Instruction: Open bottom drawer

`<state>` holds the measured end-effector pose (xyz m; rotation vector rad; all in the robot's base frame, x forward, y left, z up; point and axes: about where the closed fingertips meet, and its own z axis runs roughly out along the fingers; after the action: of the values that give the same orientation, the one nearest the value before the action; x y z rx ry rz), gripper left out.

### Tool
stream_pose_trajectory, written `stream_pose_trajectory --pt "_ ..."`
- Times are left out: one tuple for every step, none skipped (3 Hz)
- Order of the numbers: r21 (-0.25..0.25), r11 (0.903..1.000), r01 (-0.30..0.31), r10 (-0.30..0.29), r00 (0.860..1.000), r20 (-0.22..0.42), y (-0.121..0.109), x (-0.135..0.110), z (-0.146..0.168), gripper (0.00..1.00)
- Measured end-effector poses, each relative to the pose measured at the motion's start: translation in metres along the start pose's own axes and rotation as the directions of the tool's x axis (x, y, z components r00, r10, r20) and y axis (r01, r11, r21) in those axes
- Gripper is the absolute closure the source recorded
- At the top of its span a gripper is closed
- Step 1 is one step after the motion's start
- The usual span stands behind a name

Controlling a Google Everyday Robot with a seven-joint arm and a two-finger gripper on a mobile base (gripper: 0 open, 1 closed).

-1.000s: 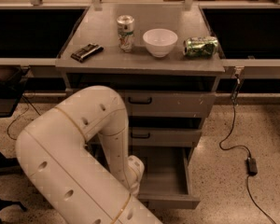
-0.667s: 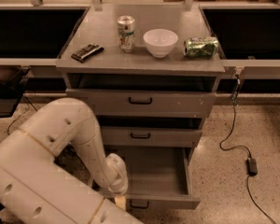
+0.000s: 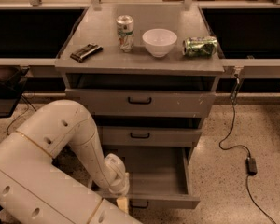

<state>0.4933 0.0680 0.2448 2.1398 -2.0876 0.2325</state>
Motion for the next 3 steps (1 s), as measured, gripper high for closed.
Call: stream_pose_trajectory --pt "0.018 0.9998 -0.013 0.013 1.0 0.003 -0.005 0.003 0.004 0.0" --pt "0.037 0.9993 0.009 -0.008 1.0 -0.023 -0.015 -0.006 0.016 0.0" --pt "-0.002 0.998 0.062 -0.063 0.997 -0.044 -0.019 -0.017 0.039 0.0"
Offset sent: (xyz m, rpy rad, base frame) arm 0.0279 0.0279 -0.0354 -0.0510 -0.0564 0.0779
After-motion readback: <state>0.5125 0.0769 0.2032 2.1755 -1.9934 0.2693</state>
